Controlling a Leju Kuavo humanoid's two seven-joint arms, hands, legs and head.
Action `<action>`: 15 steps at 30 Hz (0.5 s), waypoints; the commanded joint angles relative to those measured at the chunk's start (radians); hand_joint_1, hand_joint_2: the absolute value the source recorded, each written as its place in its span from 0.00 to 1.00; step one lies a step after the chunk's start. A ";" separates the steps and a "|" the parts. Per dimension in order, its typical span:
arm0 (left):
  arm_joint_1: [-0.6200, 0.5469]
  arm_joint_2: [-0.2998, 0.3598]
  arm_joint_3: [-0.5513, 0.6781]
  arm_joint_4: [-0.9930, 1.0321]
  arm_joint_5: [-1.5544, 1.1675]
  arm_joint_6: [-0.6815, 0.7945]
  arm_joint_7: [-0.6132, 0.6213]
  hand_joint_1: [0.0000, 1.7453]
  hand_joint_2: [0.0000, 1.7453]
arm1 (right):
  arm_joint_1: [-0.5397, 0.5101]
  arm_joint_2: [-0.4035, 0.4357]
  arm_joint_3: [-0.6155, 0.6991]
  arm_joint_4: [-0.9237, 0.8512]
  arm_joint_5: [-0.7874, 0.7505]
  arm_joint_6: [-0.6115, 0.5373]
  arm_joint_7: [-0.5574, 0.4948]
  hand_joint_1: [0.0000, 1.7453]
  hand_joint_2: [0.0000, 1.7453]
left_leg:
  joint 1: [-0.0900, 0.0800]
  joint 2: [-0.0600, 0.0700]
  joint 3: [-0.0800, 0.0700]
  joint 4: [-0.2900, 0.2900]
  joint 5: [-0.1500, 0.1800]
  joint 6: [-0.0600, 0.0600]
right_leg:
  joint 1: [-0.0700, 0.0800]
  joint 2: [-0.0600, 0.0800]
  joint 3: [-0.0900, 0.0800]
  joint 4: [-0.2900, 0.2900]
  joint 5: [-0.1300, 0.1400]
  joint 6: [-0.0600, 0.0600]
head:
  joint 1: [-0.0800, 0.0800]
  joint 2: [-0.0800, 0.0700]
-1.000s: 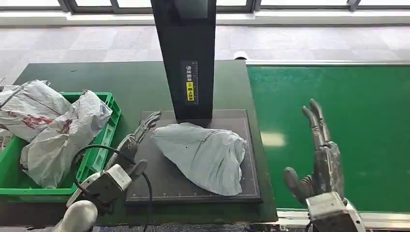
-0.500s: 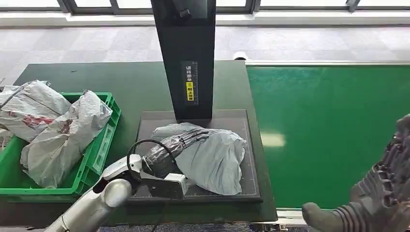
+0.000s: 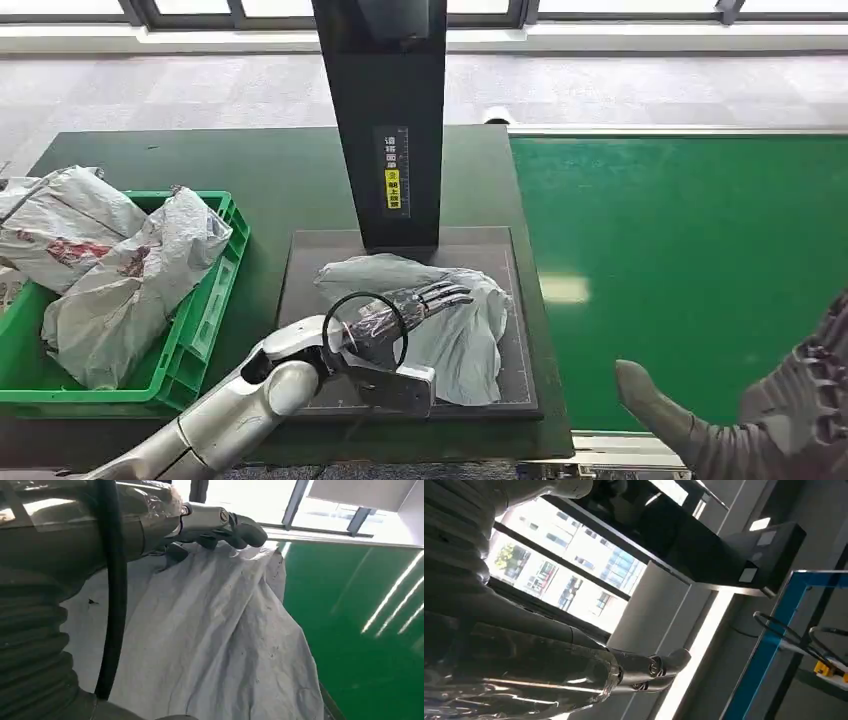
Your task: Moved the parcel from conveyor to table for the left to box.
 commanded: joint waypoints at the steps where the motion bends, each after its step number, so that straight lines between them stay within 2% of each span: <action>1: -0.078 0.002 -0.111 0.154 -0.023 0.028 0.016 0.00 1.00 | 0.001 0.019 0.056 -0.010 0.006 -0.004 -0.003 0.00 1.00 | 0.000 -0.001 0.001 -0.001 0.001 0.000 | 0.000 -0.001 0.001 -0.001 0.000 0.000 | 0.000 0.000; 10: -0.121 -0.058 -0.191 0.324 -0.093 0.099 0.020 0.00 1.00 | -0.011 0.031 0.111 -0.050 0.055 0.004 0.020 0.00 1.00 | -0.001 -0.002 0.004 -0.006 0.003 0.001 | 0.000 -0.002 0.004 -0.005 0.002 -0.001 | 0.000 0.000; 15: -0.102 -0.055 -0.195 0.309 -0.072 0.137 0.021 0.00 1.00 | -0.025 0.013 0.144 -0.045 0.057 -0.005 0.033 0.00 1.00 | -0.001 0.001 0.003 -0.004 0.001 0.001 | -0.001 0.001 0.003 -0.003 0.001 0.000 | 0.000 0.000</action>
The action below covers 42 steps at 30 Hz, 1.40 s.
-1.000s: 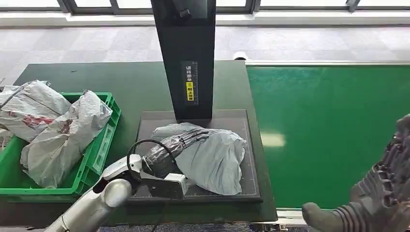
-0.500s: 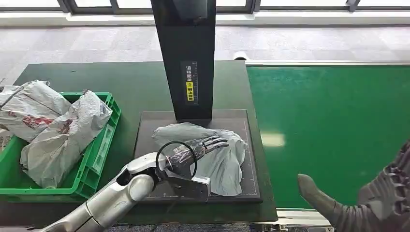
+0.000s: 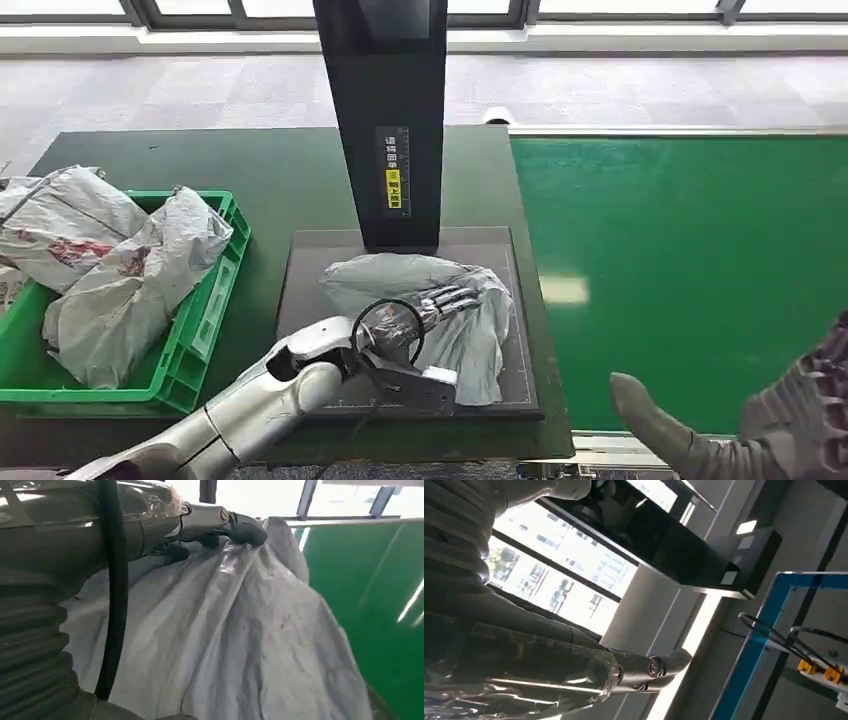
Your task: Moved the parcel from conveyor to table for the left to box.
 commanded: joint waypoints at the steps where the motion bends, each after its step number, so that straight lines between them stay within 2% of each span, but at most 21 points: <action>1: -0.040 0.012 -0.111 0.114 0.010 0.048 0.007 0.00 1.00 | -0.027 -0.007 0.091 0.000 0.002 -0.014 0.016 0.00 1.00 | -0.001 0.001 0.003 -0.004 0.001 0.000 | -0.001 0.001 0.003 -0.004 0.001 -0.001 | 0.000 0.000; 9: -0.036 0.020 -0.111 0.108 0.014 0.055 0.012 0.00 1.00 | -0.034 -0.010 0.096 0.003 -0.003 -0.021 0.018 0.00 1.00 | 0.000 0.001 0.002 -0.003 0.001 0.000 | 0.000 0.001 0.002 -0.003 0.001 -0.001 | 0.000 0.000; 10: -0.026 0.023 -0.107 0.105 0.018 0.072 0.019 0.91 1.00 | -0.042 -0.004 0.102 -0.001 -0.004 -0.021 0.020 0.00 1.00 | -0.001 0.002 0.002 -0.002 0.001 0.000 | 0.000 0.001 0.001 -0.002 0.001 0.000 | 0.000 0.000; 11: -0.025 0.025 -0.110 0.104 0.014 0.079 0.020 1.00 1.00 | -0.046 -0.001 0.103 -0.002 -0.001 -0.019 0.026 0.00 1.00 | 0.000 0.001 0.001 -0.001 0.000 0.000 | 0.000 0.001 0.001 -0.001 0.000 0.000 | 0.000 0.000; 16: 0.021 0.032 -0.109 0.093 -0.006 0.209 0.027 1.00 1.00 | -0.066 0.017 0.112 -0.014 0.025 -0.027 0.060 0.00 1.00 | 0.000 0.002 0.002 -0.002 0.000 0.000 | 0.000 0.002 0.001 -0.001 0.001 0.000 | 0.000 0.000; 25: 0.048 0.032 -0.095 0.117 -0.010 0.274 0.042 1.00 1.00 | -0.067 0.015 0.121 -0.002 0.028 -0.048 0.054 0.00 1.00 | 0.000 0.002 0.002 -0.002 0.000 0.000 | 0.000 0.002 0.001 -0.001 0.000 0.000 | 0.000 0.000; 31: 0.009 0.035 -0.097 0.167 0.019 0.291 0.028 1.00 1.00 | -0.090 0.017 0.131 0.020 0.027 -0.054 0.057 0.00 1.00 | 0.000 0.002 0.001 -0.002 0.000 0.000 | 0.000 0.002 0.001 -0.001 0.001 0.000 | 0.000 0.000; 37: 0.038 0.055 -0.003 0.106 0.107 0.370 0.003 1.00 1.00 | -0.106 0.018 0.136 0.042 0.027 -0.099 0.054 0.00 1.00 | 0.000 0.004 0.002 -0.003 0.000 0.000 | 0.000 0.004 0.001 -0.002 0.001 -0.001 | 0.000 0.000; 42: 0.039 0.059 0.000 0.098 0.108 0.369 0.003 1.00 1.00 | -0.106 0.017 0.136 0.042 0.027 -0.100 0.054 0.00 1.00 | 0.000 0.004 0.003 -0.003 0.001 0.000 | 0.000 0.004 0.002 -0.003 0.002 -0.001 | 0.000 0.000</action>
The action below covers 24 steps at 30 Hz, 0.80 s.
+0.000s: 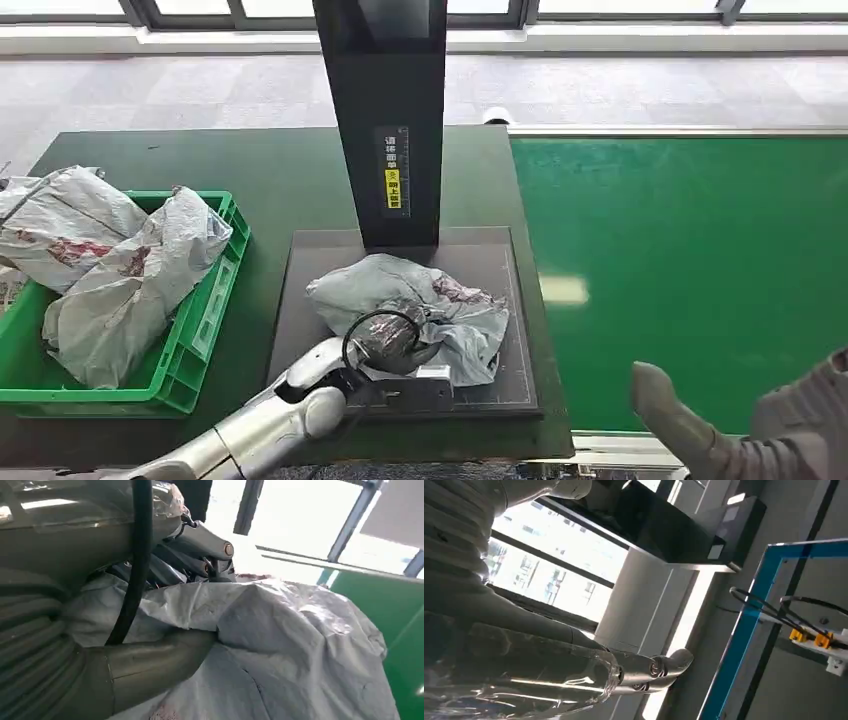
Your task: Moved the parcel from conveyor to table for the left to box.
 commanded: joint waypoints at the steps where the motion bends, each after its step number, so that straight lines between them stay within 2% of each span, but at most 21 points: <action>1: -0.019 0.063 0.028 0.006 0.010 0.003 -0.004 1.00 1.00 | -0.032 0.013 0.057 0.054 0.005 -0.010 -0.003 0.00 1.00 | 0.000 0.003 0.002 -0.002 0.000 0.000 | 0.000 0.003 0.001 -0.001 0.001 -0.001 | 0.000 0.000; 2: 0.011 0.052 0.090 -0.027 0.063 0.080 -0.025 1.00 1.00 | -0.031 0.013 0.056 0.052 0.006 -0.018 -0.003 0.00 1.00 | 0.000 0.002 0.001 -0.001 0.000 0.000 | 0.000 0.002 0.000 -0.001 0.001 0.000 | 0.000 0.000; 3: 0.014 0.070 0.130 -0.061 0.100 0.117 -0.049 1.00 1.00 | -0.030 0.010 0.058 0.055 0.009 -0.041 -0.004 0.00 1.00 | 0.000 0.003 0.003 -0.003 0.000 0.000 | 0.000 0.003 0.001 -0.002 0.001 -0.001 | 0.000 0.000; 8: 0.055 0.159 0.388 -0.316 0.164 0.226 -0.084 1.00 1.00 | -0.019 -0.027 0.071 0.080 -0.014 -0.108 -0.018 0.00 1.00 | 0.000 0.005 -0.001 -0.001 0.000 0.000 | 0.000 0.006 -0.002 0.000 0.001 -0.001 | 0.000 0.000; 12: 0.085 0.193 0.542 -0.455 0.140 0.273 -0.105 1.00 1.00 | -0.025 -0.044 0.073 0.107 -0.052 -0.119 -0.040 0.00 1.00 | 0.001 0.006 0.001 -0.002 0.000 -0.001 | 0.001 0.007 -0.002 -0.001 0.002 -0.001 | 0.000 0.000; 15: 0.099 0.203 0.590 -0.512 0.135 0.287 -0.114 1.00 1.00 | -0.043 -0.033 0.066 0.115 -0.065 -0.107 -0.042 0.00 1.00 | 0.002 0.007 0.001 -0.002 0.000 -0.001 | 0.002 0.007 -0.002 -0.001 0.001 -0.001 | 0.000 0.000; 21: 0.105 0.190 0.592 -0.519 0.145 0.307 -0.148 1.00 1.00 | -0.046 -0.019 0.059 0.108 -0.059 -0.100 -0.038 0.00 1.00 | 0.001 0.002 0.001 -0.002 0.001 -0.001 | 0.001 0.003 0.000 -0.001 0.000 0.000 | 0.000 0.000; 24: 0.108 0.206 0.609 -0.564 0.158 0.298 -0.140 1.00 1.00 | -0.054 -0.008 0.049 0.100 -0.055 -0.082 -0.025 0.00 1.00 | 0.001 0.003 0.000 -0.001 0.000 -0.001 | 0.001 0.003 -0.001 0.000 0.001 -0.001 | 0.000 0.000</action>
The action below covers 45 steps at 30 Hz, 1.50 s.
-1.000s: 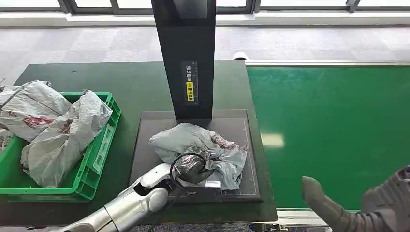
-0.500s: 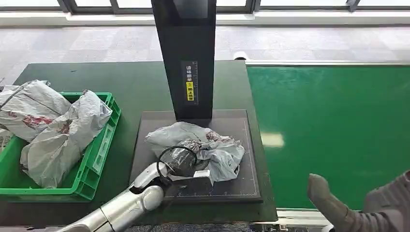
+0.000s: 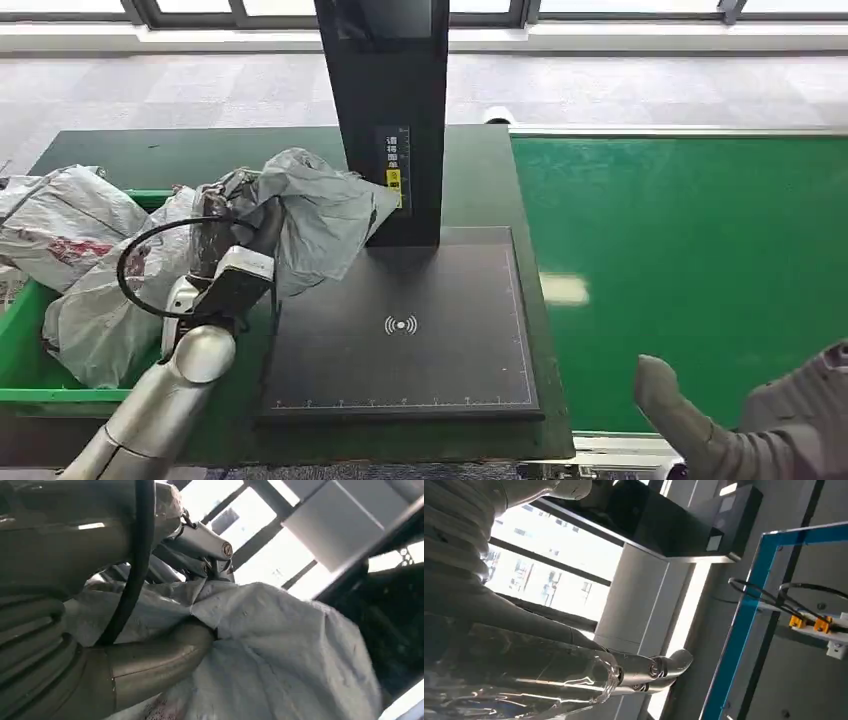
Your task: Moved the parcel from conveyor to table for the left to box.
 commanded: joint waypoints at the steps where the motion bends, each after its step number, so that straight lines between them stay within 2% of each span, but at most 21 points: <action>1: 0.003 0.051 0.113 -0.097 0.023 0.012 -0.022 1.00 1.00 | -0.037 0.007 0.024 0.058 0.003 0.023 0.015 0.00 1.00 | 0.000 0.005 0.002 -0.001 0.000 0.000 | 0.000 0.005 0.000 -0.001 0.001 0.000 | 0.000 0.000; 7: -0.032 0.065 0.182 -0.143 0.020 -0.038 0.000 1.00 1.00 | -0.018 0.005 0.013 0.066 -0.014 0.041 -0.003 0.00 1.00 | 0.000 0.003 0.001 -0.001 0.000 0.000 | 0.000 0.003 0.000 -0.001 0.001 -0.001 | 0.000 0.000; 12: -0.031 0.062 0.181 -0.138 0.012 -0.034 -0.004 1.00 1.00 | -0.018 0.004 0.014 0.064 -0.015 0.044 -0.003 0.00 1.00 | 0.000 0.002 0.001 -0.001 0.000 0.000 | 0.000 0.002 0.000 -0.001 0.000 0.000 | 0.000 0.000; 18: -0.172 0.101 0.339 -0.081 0.072 -0.041 0.043 1.00 1.00 | 0.017 -0.055 0.021 0.088 -0.062 0.053 -0.040 0.00 1.00 | 0.001 0.002 0.000 0.001 0.000 0.000 | 0.001 0.001 -0.001 0.000 0.001 -0.001 | 0.000 0.000; 21: -0.247 0.149 0.396 -0.005 0.139 -0.024 0.045 1.00 1.00 | 0.023 -0.084 0.025 0.110 -0.101 0.043 -0.077 0.00 1.00 | 0.001 0.001 0.000 0.001 0.000 0.000 | 0.001 0.001 -0.001 0.000 0.001 -0.001 | 0.000 0.000; 28: -0.388 0.277 0.413 0.278 0.239 0.060 0.030 1.00 1.00 | 0.026 -0.133 0.038 0.124 -0.144 0.025 -0.097 0.00 1.00 | 0.001 0.001 0.001 0.000 0.001 -0.001 | 0.001 0.002 0.000 0.000 0.001 -0.001 | 0.000 0.000; 30: -0.388 0.277 0.413 0.278 0.239 0.060 0.030 1.00 1.00 | 0.026 -0.133 0.038 0.124 -0.144 0.025 -0.097 0.00 1.00 | 0.001 0.002 0.002 -0.001 0.001 -0.001 | 0.001 0.002 0.000 -0.001 0.001 -0.001 | 0.000 0.000; 34: -0.460 0.318 0.416 0.465 0.280 0.146 0.017 1.00 1.00 | 0.017 -0.143 0.040 0.128 -0.150 -0.001 -0.097 0.00 1.00 | 0.001 0.002 0.003 -0.002 0.002 -0.001 | 0.001 0.002 0.001 -0.002 0.002 -0.002 | 0.000 0.000; 38: -0.513 0.324 0.504 0.645 0.184 0.154 -0.044 1.00 1.00 | 0.002 -0.164 0.054 0.146 -0.170 -0.029 -0.097 0.00 1.00 | 0.001 0.003 0.001 -0.001 0.002 -0.001 | 0.001 0.003 0.000 -0.001 0.002 -0.002 | 0.000 0.000; 45: -0.486 0.311 0.540 0.656 0.163 0.154 -0.078 1.00 1.00 | 0.003 -0.167 0.061 0.147 -0.170 -0.037 -0.097 0.00 1.00 | 0.001 0.003 0.001 -0.001 0.001 -0.001 | 0.001 0.003 0.000 -0.001 0.002 -0.002 | 0.000 0.000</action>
